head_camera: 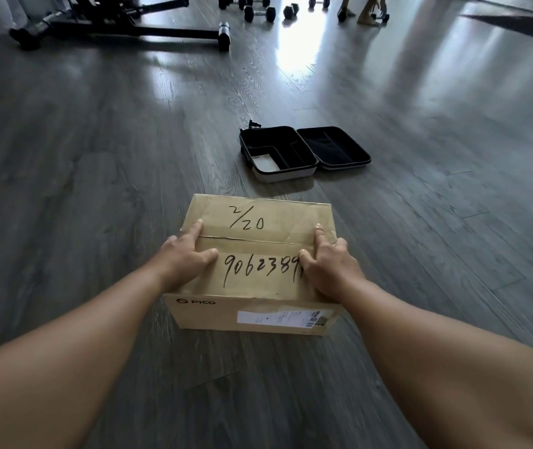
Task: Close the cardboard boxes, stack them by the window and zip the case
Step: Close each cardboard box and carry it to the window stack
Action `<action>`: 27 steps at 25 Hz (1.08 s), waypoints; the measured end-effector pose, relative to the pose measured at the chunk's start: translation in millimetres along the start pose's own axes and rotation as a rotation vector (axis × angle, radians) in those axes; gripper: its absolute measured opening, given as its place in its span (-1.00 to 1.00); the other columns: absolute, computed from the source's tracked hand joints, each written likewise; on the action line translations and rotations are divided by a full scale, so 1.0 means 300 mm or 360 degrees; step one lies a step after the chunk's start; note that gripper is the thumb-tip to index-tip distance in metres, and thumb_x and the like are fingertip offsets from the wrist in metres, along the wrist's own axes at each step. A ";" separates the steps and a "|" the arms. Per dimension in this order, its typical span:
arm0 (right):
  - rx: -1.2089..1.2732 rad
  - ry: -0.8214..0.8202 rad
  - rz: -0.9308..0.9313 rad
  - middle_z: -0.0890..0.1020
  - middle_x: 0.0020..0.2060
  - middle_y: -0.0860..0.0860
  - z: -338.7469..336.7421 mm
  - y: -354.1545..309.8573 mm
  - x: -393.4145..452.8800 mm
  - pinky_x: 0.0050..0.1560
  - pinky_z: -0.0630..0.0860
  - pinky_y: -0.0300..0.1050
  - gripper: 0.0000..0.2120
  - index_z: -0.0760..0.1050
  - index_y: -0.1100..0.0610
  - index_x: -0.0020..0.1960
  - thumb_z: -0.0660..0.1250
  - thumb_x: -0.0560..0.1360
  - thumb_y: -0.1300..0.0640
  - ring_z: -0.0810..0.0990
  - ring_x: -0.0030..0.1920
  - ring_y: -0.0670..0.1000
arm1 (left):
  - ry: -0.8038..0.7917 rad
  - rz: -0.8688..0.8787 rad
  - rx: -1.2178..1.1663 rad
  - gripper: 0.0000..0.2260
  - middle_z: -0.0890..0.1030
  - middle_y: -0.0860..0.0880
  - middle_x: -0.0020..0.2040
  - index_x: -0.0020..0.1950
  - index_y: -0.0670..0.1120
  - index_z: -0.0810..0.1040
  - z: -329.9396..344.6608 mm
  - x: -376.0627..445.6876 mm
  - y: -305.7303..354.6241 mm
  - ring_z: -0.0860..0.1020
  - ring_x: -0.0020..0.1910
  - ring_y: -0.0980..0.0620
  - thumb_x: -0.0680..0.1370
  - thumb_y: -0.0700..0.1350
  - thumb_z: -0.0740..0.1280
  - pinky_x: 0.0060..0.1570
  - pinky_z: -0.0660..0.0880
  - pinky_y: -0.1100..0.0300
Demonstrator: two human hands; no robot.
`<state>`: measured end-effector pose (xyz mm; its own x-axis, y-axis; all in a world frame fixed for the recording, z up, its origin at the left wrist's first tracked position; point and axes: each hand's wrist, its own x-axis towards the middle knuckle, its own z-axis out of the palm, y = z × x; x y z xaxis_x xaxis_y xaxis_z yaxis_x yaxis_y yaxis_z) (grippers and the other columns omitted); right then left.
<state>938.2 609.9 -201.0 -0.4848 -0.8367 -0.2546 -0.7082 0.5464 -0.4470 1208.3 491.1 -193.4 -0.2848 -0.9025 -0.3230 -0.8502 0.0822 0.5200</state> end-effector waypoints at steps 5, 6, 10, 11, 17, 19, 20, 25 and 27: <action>0.0028 0.0044 -0.0203 0.45 0.36 0.18 0.019 -0.103 0.022 0.29 0.44 0.09 -0.35 0.23 -0.04 0.58 0.28 0.55 -0.20 0.49 0.31 0.21 | 0.0298 0.0028 -0.0007 -0.28 0.52 -0.08 0.39 0.50 0.01 0.40 -0.074 -0.018 -0.076 0.47 0.36 -0.13 0.40 0.19 0.50 0.25 0.39 0.11; 0.0039 0.0034 -0.0237 0.47 0.36 0.16 0.033 -0.135 0.028 0.30 0.44 0.07 -0.35 0.26 -0.04 0.57 0.30 0.55 -0.19 0.49 0.32 0.20 | 0.0330 0.0001 -0.0005 -0.29 0.55 -0.08 0.36 0.48 0.01 0.43 -0.090 -0.030 -0.103 0.50 0.33 -0.12 0.38 0.18 0.52 0.19 0.40 0.13; 0.0045 0.0016 -0.0409 0.50 0.35 0.12 0.088 -0.293 0.016 0.31 0.45 0.05 -0.38 0.32 -0.03 0.54 0.33 0.54 -0.16 0.50 0.32 0.15 | 0.0458 -0.0100 -0.0030 -0.37 0.63 -0.05 0.25 0.37 0.01 0.54 -0.190 -0.100 -0.218 0.58 0.19 -0.07 0.35 0.16 0.53 -0.01 0.37 0.22; 0.0035 0.0012 -0.0442 0.51 0.34 0.12 0.086 -0.340 0.002 0.30 0.46 0.05 -0.39 0.34 -0.03 0.53 0.34 0.53 -0.16 0.50 0.32 0.15 | 0.0484 -0.0119 -0.0043 -0.39 0.64 -0.05 0.22 0.35 0.00 0.55 -0.222 -0.130 -0.243 0.59 0.16 -0.07 0.34 0.15 0.54 -0.03 0.36 0.23; -0.0011 -0.0112 -0.0575 0.58 0.27 0.09 -0.082 -0.676 -0.199 0.26 0.47 0.05 -0.46 0.47 -0.12 0.43 0.40 0.47 -0.19 0.54 0.28 0.16 | 0.0488 -0.0385 -0.0120 -0.20 0.54 -0.15 0.35 0.53 -0.02 0.34 -0.510 -0.452 -0.287 0.47 0.34 -0.15 0.36 0.22 0.48 0.21 0.44 0.09; -0.0043 -0.0192 -0.0634 0.61 0.24 0.08 -0.204 -0.806 -0.313 0.25 0.49 0.06 -0.44 0.50 -0.14 0.40 0.42 0.44 -0.24 0.56 0.24 0.15 | 0.0479 -0.0475 -0.0159 -0.15 0.50 -0.18 0.38 0.57 -0.03 0.27 -0.669 -0.610 -0.255 0.45 0.37 -0.16 0.37 0.21 0.48 0.30 0.44 0.04; -0.0085 -0.0248 -0.0678 0.60 0.23 0.09 -0.277 -0.870 -0.376 0.24 0.49 0.06 -0.41 0.48 -0.14 0.41 0.42 0.43 -0.27 0.56 0.23 0.16 | 0.0482 -0.0514 -0.0170 -0.15 0.50 -0.19 0.38 0.57 -0.03 0.26 -0.757 -0.694 -0.227 0.45 0.37 -0.17 0.37 0.21 0.49 0.31 0.44 0.02; -0.0270 -0.0406 -0.1038 0.60 0.11 0.09 -0.702 -1.217 -0.670 0.06 0.47 0.00 -0.41 0.49 -0.17 0.35 0.37 0.38 -0.35 0.58 0.13 0.17 | 0.0600 -0.0758 -0.0249 -0.13 0.49 -0.18 0.38 0.58 0.01 0.24 -1.210 -1.153 -0.029 0.46 0.35 -0.16 0.36 0.25 0.47 0.31 0.44 0.01; -0.0296 -0.0461 -0.1223 0.62 0.07 0.07 -0.884 -1.389 -0.798 -0.01 0.45 -0.02 -0.49 0.52 -0.18 0.26 0.37 0.37 -0.34 0.59 0.10 0.17 | 0.0718 -0.0860 -0.0294 -0.13 0.48 -0.19 0.38 0.59 0.02 0.23 -1.385 -1.364 0.046 0.46 0.35 -0.16 0.37 0.25 0.47 0.30 0.43 0.03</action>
<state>1213.2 592.3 273.7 0.2997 -0.9407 -0.1587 -0.8728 -0.2032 -0.4438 1497.1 685.8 274.5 0.3980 -0.8867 -0.2354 -0.7207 -0.4609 0.5179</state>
